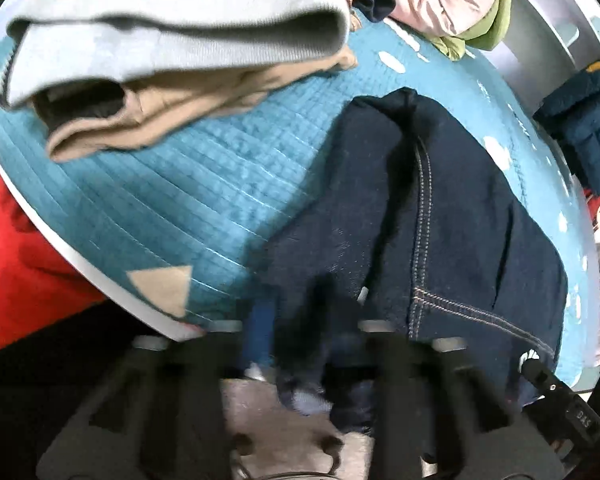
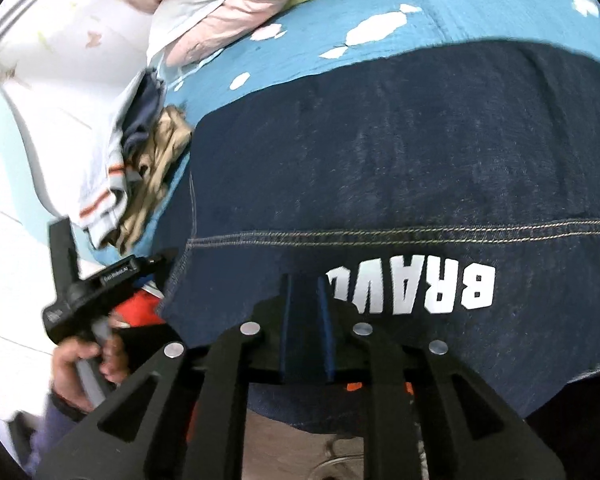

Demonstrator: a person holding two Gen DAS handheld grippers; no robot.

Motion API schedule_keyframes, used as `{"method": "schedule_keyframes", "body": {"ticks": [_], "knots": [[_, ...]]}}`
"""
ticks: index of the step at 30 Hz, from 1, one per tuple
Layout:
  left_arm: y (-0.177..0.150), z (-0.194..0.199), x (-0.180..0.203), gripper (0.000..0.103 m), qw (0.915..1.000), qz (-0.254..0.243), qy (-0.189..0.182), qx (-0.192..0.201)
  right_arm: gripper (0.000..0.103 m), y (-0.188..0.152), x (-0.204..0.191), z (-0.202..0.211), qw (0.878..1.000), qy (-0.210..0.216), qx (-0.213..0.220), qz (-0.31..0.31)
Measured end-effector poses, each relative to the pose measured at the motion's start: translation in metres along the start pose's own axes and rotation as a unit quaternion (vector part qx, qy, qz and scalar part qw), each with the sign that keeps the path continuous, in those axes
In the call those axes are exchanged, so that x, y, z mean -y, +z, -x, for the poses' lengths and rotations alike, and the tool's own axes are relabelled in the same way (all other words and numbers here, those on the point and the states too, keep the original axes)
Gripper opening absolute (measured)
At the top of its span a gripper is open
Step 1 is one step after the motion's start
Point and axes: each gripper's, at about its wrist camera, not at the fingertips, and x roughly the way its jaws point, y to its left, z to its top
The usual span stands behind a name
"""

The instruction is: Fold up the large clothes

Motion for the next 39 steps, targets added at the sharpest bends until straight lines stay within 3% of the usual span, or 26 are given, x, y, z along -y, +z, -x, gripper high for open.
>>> {"method": "schedule_keyframes", "body": {"ticks": [2,4,7,12,19,24,26,28,31,36,38,39], "knots": [[0.002,0.009,0.008,0.005,0.9998,-0.014,-0.018,0.002,0.02,-0.005,-0.014,0.001,1.0,0.004,0.005,0.025],[0.0,0.02,0.024,0.004,0.9982,-0.038,-0.043,0.014,0.037,-0.012,-0.03,0.001,0.999,0.008,0.012,0.045],[0.001,0.036,0.04,0.004,0.9957,-0.048,-0.077,0.019,0.051,-0.024,-0.049,-0.001,0.997,0.025,0.016,0.066],[0.007,0.056,0.049,0.004,0.9925,-0.04,-0.114,0.023,0.065,-0.039,-0.08,-0.006,0.993,0.046,0.019,0.106],[0.007,0.066,0.044,0.004,0.9917,-0.046,-0.119,0.015,0.067,-0.032,-0.117,-0.033,0.991,0.034,0.039,0.125],[0.011,0.068,0.034,0.004,0.9895,-0.047,-0.137,0.003,0.066,-0.04,-0.12,-0.03,0.989,0.013,0.053,0.135],[0.012,0.072,0.032,0.004,0.9884,-0.047,-0.145,0.005,0.067,-0.047,-0.122,-0.016,0.986,-0.004,0.084,0.142],[0.013,0.072,0.033,0.004,0.9872,-0.046,-0.153,0.004,0.075,-0.052,-0.127,-0.006,0.981,-0.006,0.109,0.158],[0.012,0.071,0.036,0.004,0.9868,-0.055,-0.152,0.003,0.077,-0.052,-0.142,-0.027,0.979,-0.014,0.089,0.185],[0.016,0.066,0.033,0.004,0.985,-0.054,-0.164,-0.006,0.077,-0.033,-0.153,-0.071,0.981,-0.032,0.082,0.175],[0.018,0.063,0.031,0.004,0.9842,-0.052,-0.169,-0.01,0.072,-0.024,-0.15,-0.08,0.985,-0.034,0.084,0.148],[0.019,0.06,0.029,0.004,0.9848,-0.051,-0.166,-0.014,0.053,-0.017,-0.149,-0.086,0.987,-0.036,0.08,0.136]]}}
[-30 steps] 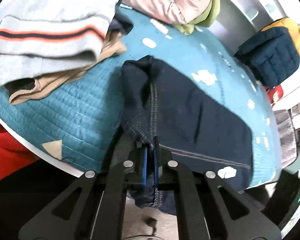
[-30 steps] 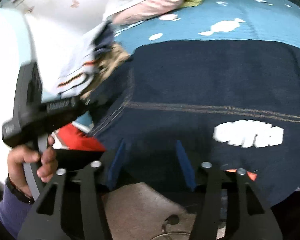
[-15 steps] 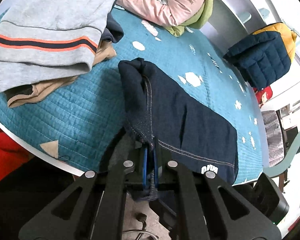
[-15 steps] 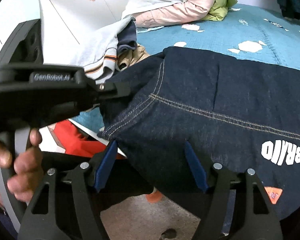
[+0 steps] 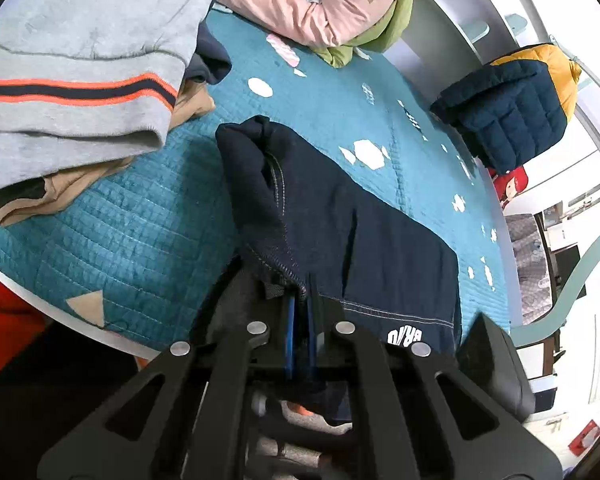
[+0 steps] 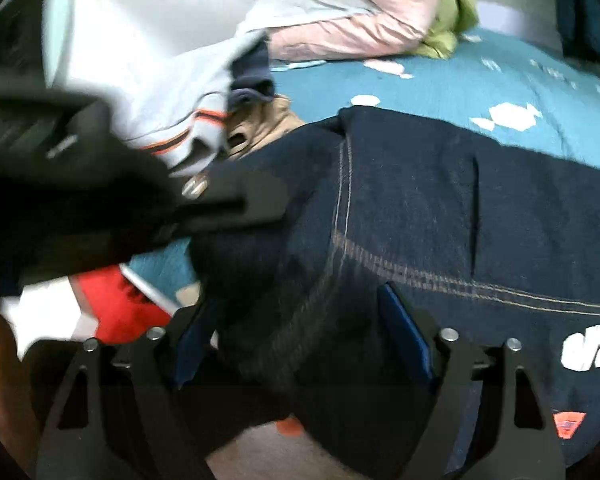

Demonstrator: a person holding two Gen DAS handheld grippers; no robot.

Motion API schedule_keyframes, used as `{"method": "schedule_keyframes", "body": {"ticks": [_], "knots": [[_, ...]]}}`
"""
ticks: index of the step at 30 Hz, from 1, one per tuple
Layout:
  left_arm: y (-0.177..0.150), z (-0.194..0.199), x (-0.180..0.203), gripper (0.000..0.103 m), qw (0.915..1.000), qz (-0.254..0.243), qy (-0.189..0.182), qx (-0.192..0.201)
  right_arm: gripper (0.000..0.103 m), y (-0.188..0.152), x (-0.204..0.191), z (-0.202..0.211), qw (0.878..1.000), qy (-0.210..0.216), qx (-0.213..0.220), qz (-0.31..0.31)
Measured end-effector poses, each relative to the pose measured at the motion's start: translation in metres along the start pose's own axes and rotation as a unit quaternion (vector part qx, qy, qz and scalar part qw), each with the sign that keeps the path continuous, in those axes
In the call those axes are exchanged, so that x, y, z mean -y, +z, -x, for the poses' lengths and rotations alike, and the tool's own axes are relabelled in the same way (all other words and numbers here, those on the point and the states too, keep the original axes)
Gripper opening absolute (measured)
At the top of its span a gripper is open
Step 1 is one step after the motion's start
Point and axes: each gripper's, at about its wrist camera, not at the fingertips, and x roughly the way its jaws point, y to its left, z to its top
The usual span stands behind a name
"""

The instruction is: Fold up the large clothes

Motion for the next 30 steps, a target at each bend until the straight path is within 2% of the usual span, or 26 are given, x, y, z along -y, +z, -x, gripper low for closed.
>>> {"method": "schedule_keyframes", "body": {"ticks": [1,2,3,4,5,6,7,8,9,10,12,13,14,17,18,20,21,22,28,30], "knots": [[0.0,-0.001,0.0,0.005,1.0,-0.002,0.003,-0.003,0.038,0.004,0.002,-0.005,1.0,-0.007,-0.007,-0.003],[-0.001,-0.002,-0.001,0.005,1.0,-0.003,0.001,-0.005,0.029,0.006,0.006,-0.006,1.0,0.004,-0.013,-0.01],[-0.002,-0.001,-0.001,0.01,1.0,0.001,-0.007,-0.003,0.02,0.008,0.01,-0.006,1.0,0.007,-0.017,-0.014],[-0.003,0.003,-0.002,0.019,0.9998,0.004,-0.019,0.001,0.015,0.01,0.016,-0.005,0.999,0.014,-0.02,-0.024],[-0.004,0.009,-0.002,0.023,0.9994,0.006,-0.032,0.012,0.015,0.011,0.021,-0.004,0.999,0.02,-0.022,-0.034],[-0.006,0.018,-0.003,0.043,0.9985,0.01,-0.043,0.031,0.014,0.012,0.031,-0.002,0.998,0.036,-0.022,-0.056],[-0.01,0.031,-0.007,0.071,0.9963,0.024,-0.051,0.065,0.014,0.014,0.039,0.001,0.996,0.05,-0.02,-0.075],[-0.015,0.042,-0.015,0.076,0.9933,0.043,-0.046,0.097,0.014,0.015,0.045,0.004,0.994,0.065,-0.02,-0.089],[-0.02,0.044,-0.024,0.076,0.992,0.065,-0.03,0.104,0.014,0.015,0.048,0.009,0.993,0.069,-0.017,-0.098],[-0.023,0.039,-0.032,0.076,0.9927,0.079,-0.014,0.091,0.014,0.017,0.05,0.011,0.992,0.074,-0.014,-0.102],[-0.032,0.012,-0.052,0.073,0.9938,0.103,0.009,0.04,0.015,0.019,0.051,0.014,0.99,0.083,-0.014,-0.11],[-0.035,0.002,-0.055,0.068,0.9939,0.107,0.018,0.021,0.015,0.02,0.052,0.017,0.99,0.086,-0.012,-0.113],[-0.039,-0.008,-0.058,0.068,0.9941,0.105,0.026,0.011,0.015,0.019,0.052,0.019,0.99,0.089,-0.011,-0.113],[-0.043,-0.025,-0.05,0.065,0.9966,0.07,0.044,-0.007,0.015,0.022,0.054,0.025,0.989,0.094,-0.008,-0.118],[-0.043,-0.03,-0.045,0.059,0.9973,0.054,0.048,-0.015,0.015,0.022,0.054,0.026,0.988,0.095,-0.009,-0.119],[-0.042,-0.042,-0.031,0.038,0.9969,0.013,0.07,-0.035,0.015,0.023,0.056,0.028,0.987,0.102,-0.008,-0.127],[-0.041,-0.047,-0.025,0.009,0.9961,-0.003,0.078,-0.04,0.015,0.022,0.058,0.028,0.985,0.106,-0.01,-0.134],[-0.042,-0.049,-0.02,0.0,0.9963,-0.012,0.076,-0.041,0.015,0.022,0.06,0.03,0.985,0.108,-0.01,-0.137],[-0.042,-0.017,0.038,0.0,0.9967,-0.074,0.031,0.009,0.015,0.028,0.078,0.062,0.979,0.131,0.014,-0.156],[-0.043,-0.007,0.051,0.0,0.9945,-0.085,0.052,0.033,0.015,0.031,0.091,0.076,0.977,0.135,0.019,-0.167]]}}
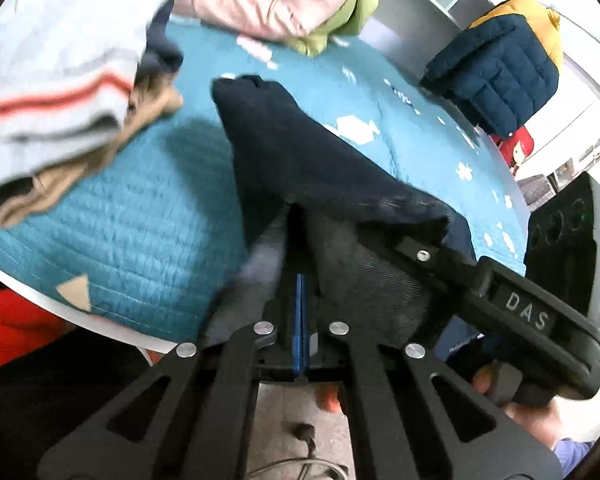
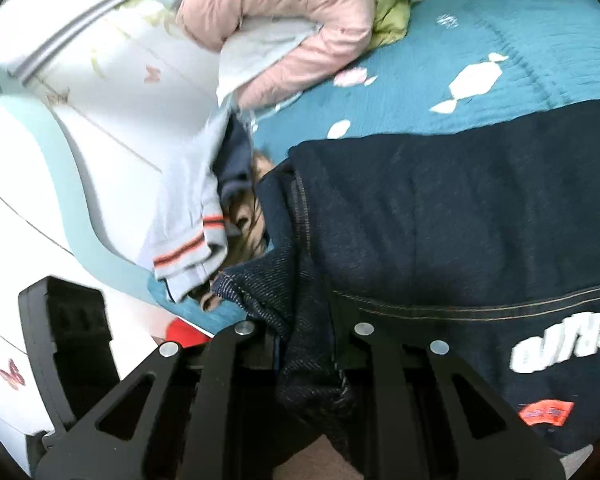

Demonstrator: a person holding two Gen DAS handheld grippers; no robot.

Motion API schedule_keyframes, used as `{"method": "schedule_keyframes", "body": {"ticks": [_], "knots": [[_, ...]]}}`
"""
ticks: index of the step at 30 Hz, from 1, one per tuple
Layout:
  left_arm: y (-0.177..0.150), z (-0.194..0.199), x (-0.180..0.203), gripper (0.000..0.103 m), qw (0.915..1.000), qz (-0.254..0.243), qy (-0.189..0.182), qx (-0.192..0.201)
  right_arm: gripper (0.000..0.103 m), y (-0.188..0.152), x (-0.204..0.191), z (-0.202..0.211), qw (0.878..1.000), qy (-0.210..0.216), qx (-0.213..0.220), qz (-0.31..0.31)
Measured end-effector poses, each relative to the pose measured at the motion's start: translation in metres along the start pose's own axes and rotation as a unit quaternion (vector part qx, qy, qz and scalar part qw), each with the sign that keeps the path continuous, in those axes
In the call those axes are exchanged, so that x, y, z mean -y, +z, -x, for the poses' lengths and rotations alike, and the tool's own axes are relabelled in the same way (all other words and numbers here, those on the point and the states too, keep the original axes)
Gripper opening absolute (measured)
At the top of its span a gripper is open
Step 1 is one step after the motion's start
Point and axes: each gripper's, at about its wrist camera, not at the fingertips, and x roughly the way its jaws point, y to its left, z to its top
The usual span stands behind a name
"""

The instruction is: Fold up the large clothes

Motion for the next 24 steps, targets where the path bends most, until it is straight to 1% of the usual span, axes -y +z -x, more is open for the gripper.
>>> {"method": "schedule_keyframes", "body": {"ticks": [1,2,3,4,6,8,9,10,11,12,13,14,15,16,17,19,20,21,22,23,24], "knots": [[-0.001,0.001,0.003,0.0,0.9995,-0.011,0.027,0.013,0.015,0.003,0.004,0.006,1.0,0.002,0.003,-0.005],[-0.003,-0.003,0.004,0.0,0.9988,-0.021,0.043,0.012,0.015,0.006,0.007,0.01,1.0,0.003,0.006,-0.006],[-0.003,-0.018,0.001,0.004,0.998,-0.028,0.054,-0.017,0.015,0.007,0.01,0.011,1.0,0.004,0.004,-0.007],[-0.007,-0.026,-0.001,0.008,0.9971,-0.03,0.058,-0.039,0.015,0.008,0.011,0.011,1.0,0.006,0.002,-0.01],[-0.013,-0.043,-0.002,0.009,0.9944,-0.049,0.078,-0.051,0.015,0.007,0.013,0.012,1.0,0.009,0.0,-0.011],[-0.016,-0.052,-0.003,0.013,0.9946,-0.039,0.071,-0.065,0.015,0.007,0.012,0.011,1.0,0.012,-0.002,-0.013],[-0.017,-0.054,-0.004,0.021,0.9942,-0.037,0.075,-0.067,0.015,0.007,0.012,0.011,1.0,0.014,-0.003,-0.015],[-0.017,-0.055,-0.004,0.026,0.9933,-0.041,0.087,-0.063,0.015,0.008,0.011,0.012,1.0,0.015,-0.004,-0.012],[-0.017,-0.057,-0.002,0.028,0.9925,-0.045,0.095,-0.063,0.015,0.007,0.012,0.013,1.0,0.015,-0.005,-0.01],[-0.017,-0.054,-0.001,0.033,0.9929,-0.046,0.091,-0.062,0.015,0.007,0.012,0.014,1.0,0.018,-0.007,-0.011],[-0.018,-0.047,-0.001,0.048,0.9945,-0.042,0.08,-0.054,0.015,0.007,0.013,0.015,1.0,0.019,-0.009,-0.012],[-0.019,-0.039,-0.002,0.056,0.9958,-0.037,0.073,-0.041,0.015,0.007,0.013,0.016,1.0,0.02,-0.009,-0.012],[-0.02,-0.034,-0.004,0.073,0.9948,-0.039,0.091,-0.025,0.015,0.008,0.014,0.017,1.0,0.023,-0.011,-0.011],[-0.022,-0.033,-0.007,0.074,0.9936,-0.043,0.103,-0.022,0.015,0.009,0.015,0.017,1.0,0.024,-0.012,-0.011],[-0.021,-0.034,-0.011,0.074,0.9933,-0.042,0.106,-0.021,0.015,0.009,0.016,0.018,1.0,0.026,-0.012,-0.012],[-0.018,-0.035,-0.016,0.074,0.9938,-0.021,0.108,-0.015,0.015,0.01,0.018,0.019,0.999,0.029,-0.013,-0.014],[-0.017,-0.04,-0.015,0.074,0.9945,-0.024,0.1,-0.021,0.015,0.009,0.02,0.019,0.999,0.032,-0.014,-0.017],[-0.017,-0.047,-0.015,0.073,0.9945,-0.035,0.092,-0.036,0.015,0.009,0.02,0.018,0.999,0.033,-0.013,-0.02],[-0.015,-0.06,-0.011,0.06,0.9932,-0.055,0.082,-0.062,0.015,0.009,0.021,0.019,0.999,0.034,-0.014,-0.019],[-0.014,-0.071,-0.005,0.052,0.9912,-0.074,0.076,-0.079,0.015,0.009,0.021,0.019,0.999,0.033,-0.014,-0.019],[-0.014,-0.079,-0.001,0.023,0.9888,-0.082,0.082,-0.093,0.015,0.009,0.022,0.02,0.999,0.032,-0.013,-0.02]]}}
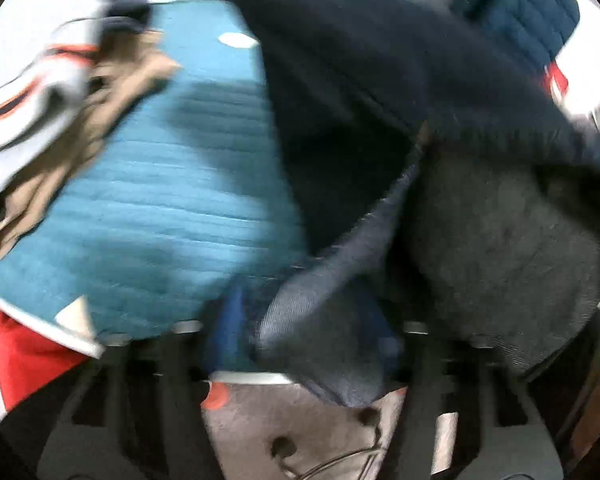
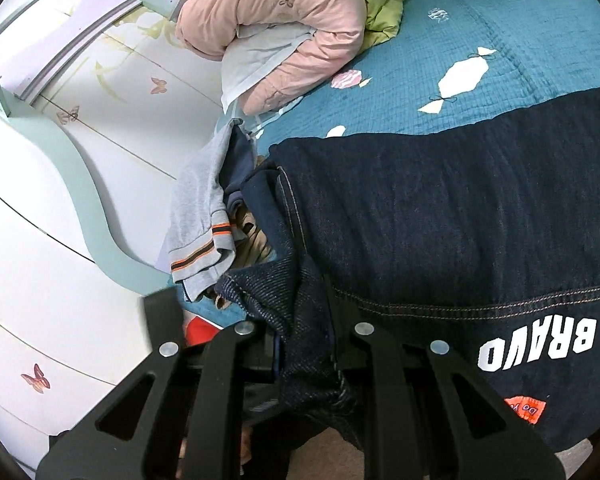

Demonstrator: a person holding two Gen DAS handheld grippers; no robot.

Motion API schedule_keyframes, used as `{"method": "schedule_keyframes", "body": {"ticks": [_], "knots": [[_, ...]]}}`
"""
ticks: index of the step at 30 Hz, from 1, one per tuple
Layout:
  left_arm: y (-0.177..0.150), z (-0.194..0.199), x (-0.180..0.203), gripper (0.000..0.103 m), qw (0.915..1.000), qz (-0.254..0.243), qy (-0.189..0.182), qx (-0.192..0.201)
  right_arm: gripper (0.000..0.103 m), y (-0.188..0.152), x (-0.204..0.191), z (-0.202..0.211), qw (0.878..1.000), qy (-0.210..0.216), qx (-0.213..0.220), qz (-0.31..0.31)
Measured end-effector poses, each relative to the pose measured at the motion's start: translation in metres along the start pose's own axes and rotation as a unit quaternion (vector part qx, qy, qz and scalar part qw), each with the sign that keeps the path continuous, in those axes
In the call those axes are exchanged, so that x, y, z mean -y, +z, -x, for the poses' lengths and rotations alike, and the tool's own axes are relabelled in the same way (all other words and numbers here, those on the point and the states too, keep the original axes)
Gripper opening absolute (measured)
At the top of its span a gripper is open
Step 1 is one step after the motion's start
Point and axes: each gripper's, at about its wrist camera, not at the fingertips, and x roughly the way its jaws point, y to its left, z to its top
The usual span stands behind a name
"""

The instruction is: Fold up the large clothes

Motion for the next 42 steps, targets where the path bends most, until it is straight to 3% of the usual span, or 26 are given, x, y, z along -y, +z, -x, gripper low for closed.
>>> {"method": "schedule_keyframes", "body": {"ticks": [1,7,13,18,21,24,26,29,31,33,35,36,39,42], "knots": [[0.001,-0.002,0.003,0.003,0.9999,-0.001,-0.005,-0.011,0.015,0.001,0.0,0.001,1.0,0.0,0.0,-0.001],[0.003,0.061,0.054,0.002,0.9947,-0.036,-0.086,0.042,0.015,0.011,0.015,0.029,0.999,0.017,0.022,-0.024],[0.013,0.091,0.146,0.003,0.9797,-0.111,-0.154,0.063,0.015,0.021,0.056,0.103,0.993,0.032,0.088,-0.073],[0.009,0.08,0.225,0.002,0.9599,-0.17,-0.22,0.039,0.015,0.02,0.115,0.168,0.982,-0.005,0.146,-0.123],[0.003,0.056,0.264,0.002,0.9485,-0.18,-0.261,0.006,0.015,0.01,0.164,0.197,0.97,-0.046,0.169,-0.169],[0.005,0.017,0.293,0.003,0.9433,-0.192,-0.269,-0.032,0.017,-0.004,0.21,0.209,0.956,-0.112,0.172,-0.212],[0.005,-0.004,0.302,0.004,0.9475,-0.182,-0.259,-0.042,0.021,-0.01,0.234,0.205,0.948,-0.151,0.147,-0.238],[0.011,-0.004,0.284,0.018,0.9492,-0.156,-0.272,-0.026,0.028,-0.017,0.249,0.21,0.939,-0.201,0.12,-0.253],[0.012,0.009,0.26,0.059,0.9596,-0.135,-0.247,-0.002,0.042,-0.016,0.243,0.223,0.937,-0.226,0.116,-0.24],[0.023,0.012,0.225,0.061,0.9754,-0.095,-0.197,0.025,0.051,-0.015,0.234,0.238,0.937,-0.246,0.125,-0.216],[0.034,0.006,0.195,0.063,0.9837,-0.055,-0.17,0.024,0.059,-0.015,0.22,0.249,0.936,-0.263,0.13,-0.191],[0.036,-0.005,0.183,0.064,0.9897,-0.045,-0.136,0.014,0.063,-0.016,0.212,0.254,0.939,-0.259,0.133,-0.183],[0.039,-0.041,0.173,0.066,0.9933,-0.031,-0.108,-0.027,0.076,-0.014,0.203,0.236,0.948,-0.256,0.111,-0.152],[0.037,-0.059,0.17,0.066,0.9924,-0.014,-0.115,-0.039,0.077,-0.008,0.227,0.205,0.948,-0.253,0.06,-0.185]]}}
